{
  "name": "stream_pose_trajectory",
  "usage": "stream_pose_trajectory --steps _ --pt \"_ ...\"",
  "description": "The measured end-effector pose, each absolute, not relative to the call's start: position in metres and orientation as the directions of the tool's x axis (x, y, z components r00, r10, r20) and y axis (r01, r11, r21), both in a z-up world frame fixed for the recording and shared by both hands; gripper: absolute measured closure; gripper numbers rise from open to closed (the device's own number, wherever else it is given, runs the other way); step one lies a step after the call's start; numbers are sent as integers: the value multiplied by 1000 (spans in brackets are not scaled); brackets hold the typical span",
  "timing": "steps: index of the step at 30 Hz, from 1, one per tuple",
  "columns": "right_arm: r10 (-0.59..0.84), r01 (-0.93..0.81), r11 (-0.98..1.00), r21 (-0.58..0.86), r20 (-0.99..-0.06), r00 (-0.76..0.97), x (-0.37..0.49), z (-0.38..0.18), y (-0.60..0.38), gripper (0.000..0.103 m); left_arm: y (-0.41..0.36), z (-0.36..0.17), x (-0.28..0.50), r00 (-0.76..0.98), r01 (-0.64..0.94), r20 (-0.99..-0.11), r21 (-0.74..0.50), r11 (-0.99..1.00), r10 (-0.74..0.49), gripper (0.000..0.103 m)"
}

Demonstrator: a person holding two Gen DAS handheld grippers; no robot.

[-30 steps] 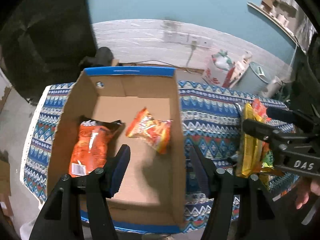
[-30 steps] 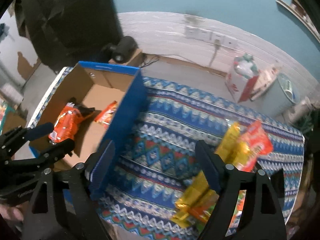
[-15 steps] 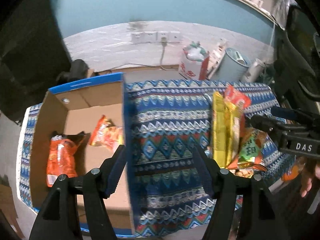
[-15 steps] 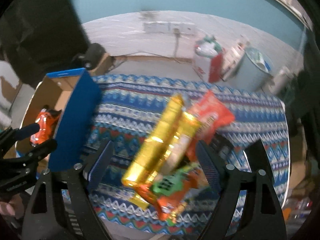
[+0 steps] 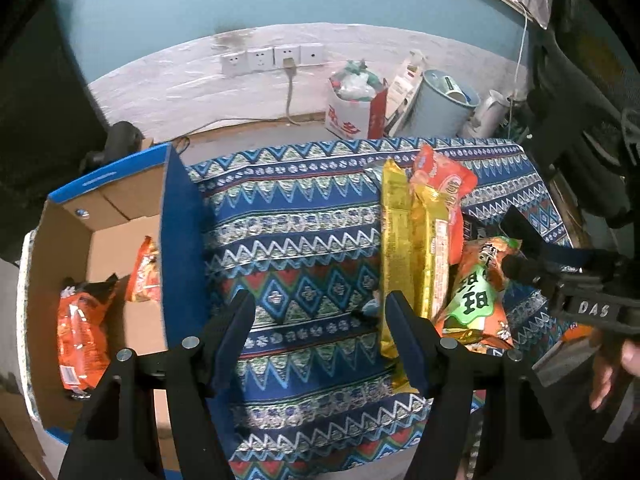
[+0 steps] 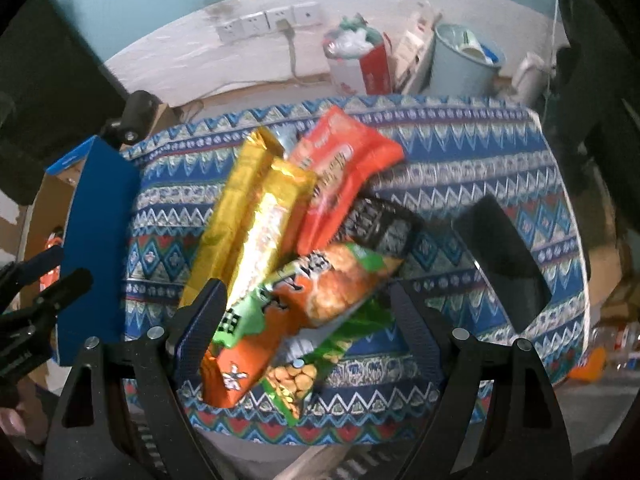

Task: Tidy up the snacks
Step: 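Grasp a gold wafer bar with the left gripper while the right grasps the orange-green cracker bag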

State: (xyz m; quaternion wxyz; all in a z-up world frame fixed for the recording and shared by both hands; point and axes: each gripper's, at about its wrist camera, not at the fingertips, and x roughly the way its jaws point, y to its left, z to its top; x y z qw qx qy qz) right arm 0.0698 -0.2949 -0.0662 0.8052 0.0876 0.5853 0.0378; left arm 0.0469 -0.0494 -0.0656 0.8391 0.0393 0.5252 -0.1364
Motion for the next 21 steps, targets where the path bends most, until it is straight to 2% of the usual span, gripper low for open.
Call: stream_pose_trajectory --steps 7,20,21 --pt "210 119 961 249 -941 266 73 -93 -300 20 -59 -83 55 389 277 -906 -58 959 -168 34" --pt "278 179 934 310 -943 183 94 -141 -297 20 -62 -114 84 323 229 -924 -133 964 -204 34" --pt "283 173 933 315 -941 186 94 -140 -298 23 -64 -116 85 318 228 -925 -139 964 -209 34"
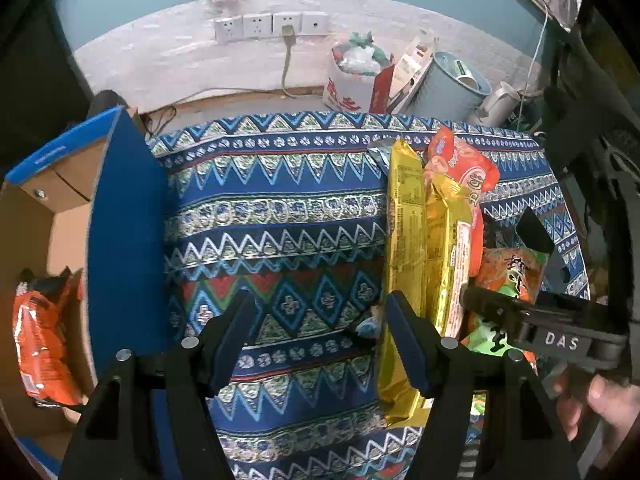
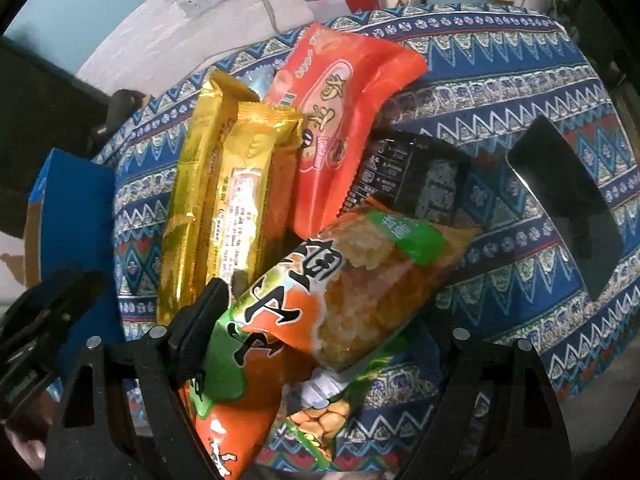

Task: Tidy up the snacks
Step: 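Grasp a gold wafer bar with the left gripper while the right grasps the orange-green cracker bag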

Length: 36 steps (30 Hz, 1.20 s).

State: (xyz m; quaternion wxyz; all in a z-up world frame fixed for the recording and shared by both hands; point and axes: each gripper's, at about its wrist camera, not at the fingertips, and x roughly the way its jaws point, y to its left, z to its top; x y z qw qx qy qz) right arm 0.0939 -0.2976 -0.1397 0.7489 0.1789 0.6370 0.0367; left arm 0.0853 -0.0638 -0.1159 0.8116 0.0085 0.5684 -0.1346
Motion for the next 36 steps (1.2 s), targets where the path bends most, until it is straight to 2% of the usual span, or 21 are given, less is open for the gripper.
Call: stream_pose_trajectory --steps 3,5,8,11,16,27,29,32,33,34,35,36 --pt "292 125 939 321 -934 204 95 -133 -300 38 -72 -121 88 305 243 -925 -155 958 -227 29" --pt "297 82 944 321 -930 218 97 -129 -301 44 -78 -126 92 288 245 -927 -170 955 -239 28" --pt "291 46 950 310 -928 233 98 -126 -305 47 -85 -134 99 249 231 -928 -221 948 -277 28" --pt "267 21 959 283 -926 267 101 -121 -314 49 -92 -141 107 221 212 -924 -266 940 -311 28" --pt "227 14 969 245 -918 326 106 -112 -340 49 -106 -157 119 182 203 -933 -272 941 -310 28" --pt "247 47 960 277 -910 332 125 -122 -363 49 -108 -194 130 106 156 -948 -283 946 -300 28" --pt "252 37 960 278 -911 327 127 -124 -360 49 -108 -196 131 124 156 -945 -282 947 -302 31" --pt "246 11 964 265 -911 332 129 -125 -355 49 -109 -196 135 147 164 -951 -246 955 -271 48" --pt "241 4 966 257 -911 335 130 -124 -354 49 -108 -196 136 154 167 -954 -232 958 -257 59" --pt "235 -3 969 248 -911 339 130 -124 -353 49 -108 -196 137 161 171 -958 -210 963 -237 65" --pt "226 -9 971 238 -912 342 131 -123 -352 49 -107 -196 139 164 180 -960 -196 964 -226 70" --pt "221 -13 973 231 -913 343 131 -123 -351 49 -107 -196 139 164 185 -961 -193 963 -224 70"
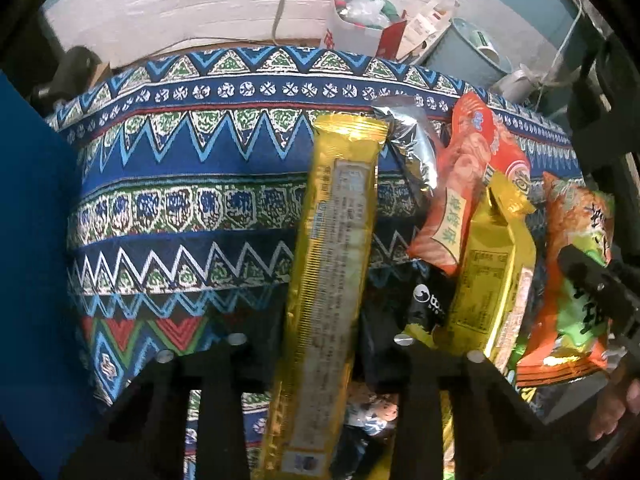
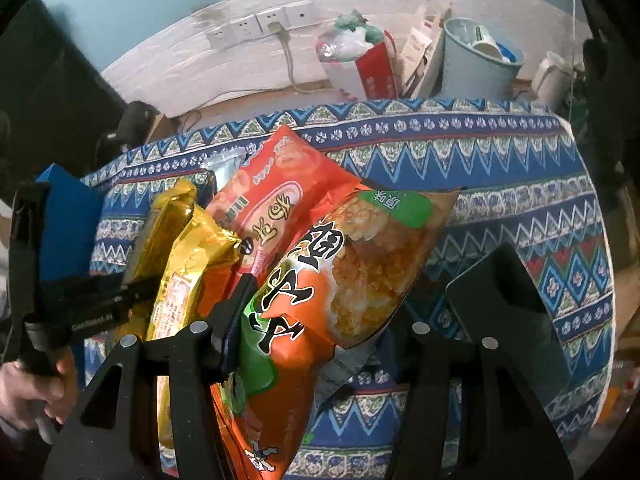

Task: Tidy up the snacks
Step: 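Grasp a gold wafer bar with the left gripper while the right grasps the orange-green cracker bag, then lift both held snacks and carry them over the cardboard box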

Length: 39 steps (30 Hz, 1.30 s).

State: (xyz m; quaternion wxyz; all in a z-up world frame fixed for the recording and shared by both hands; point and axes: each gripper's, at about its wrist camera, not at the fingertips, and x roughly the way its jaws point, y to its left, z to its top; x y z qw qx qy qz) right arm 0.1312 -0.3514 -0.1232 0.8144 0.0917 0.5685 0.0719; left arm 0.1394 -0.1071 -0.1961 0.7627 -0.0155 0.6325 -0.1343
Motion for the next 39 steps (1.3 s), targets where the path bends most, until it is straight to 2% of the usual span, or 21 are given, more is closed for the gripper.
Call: stream_pose_trajectory --steps 15,39 --pt "176 -81 984 157 -899 402 129 -100 -337 49 -111 -147 131 325 247 -933 -73 966 -154 72" --pt "225 -239 964 115 -834 503 111 -36 -266 49 -40 -48 68 537 214 -829 -46 976 -157 75"
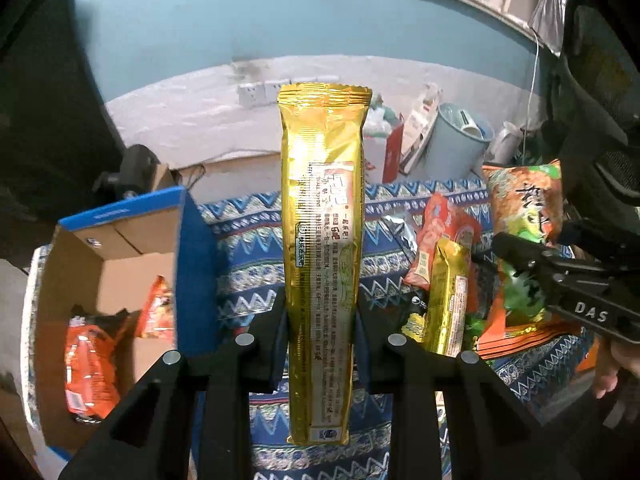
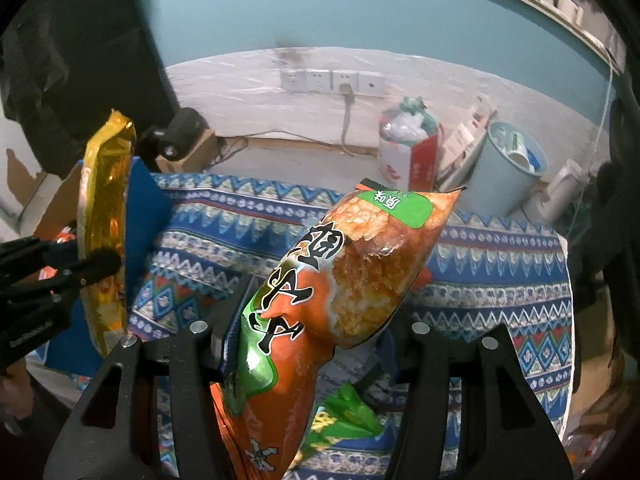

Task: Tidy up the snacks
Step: 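Lift both held snacks and carry them over the cardboard box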

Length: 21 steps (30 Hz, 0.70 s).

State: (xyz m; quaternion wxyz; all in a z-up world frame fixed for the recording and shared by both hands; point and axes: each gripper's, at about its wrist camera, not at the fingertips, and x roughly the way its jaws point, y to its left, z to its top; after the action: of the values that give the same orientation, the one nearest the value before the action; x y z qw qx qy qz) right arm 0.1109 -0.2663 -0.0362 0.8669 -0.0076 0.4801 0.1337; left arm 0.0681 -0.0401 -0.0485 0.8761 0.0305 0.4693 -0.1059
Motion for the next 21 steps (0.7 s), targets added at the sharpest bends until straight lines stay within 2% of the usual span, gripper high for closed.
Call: stream_pose_trajectory --steps 21 --pt "370 -411 899 154 -769 521 107 14 -163 49 42 7 27 651 129 -743 -97 987 -158 75"
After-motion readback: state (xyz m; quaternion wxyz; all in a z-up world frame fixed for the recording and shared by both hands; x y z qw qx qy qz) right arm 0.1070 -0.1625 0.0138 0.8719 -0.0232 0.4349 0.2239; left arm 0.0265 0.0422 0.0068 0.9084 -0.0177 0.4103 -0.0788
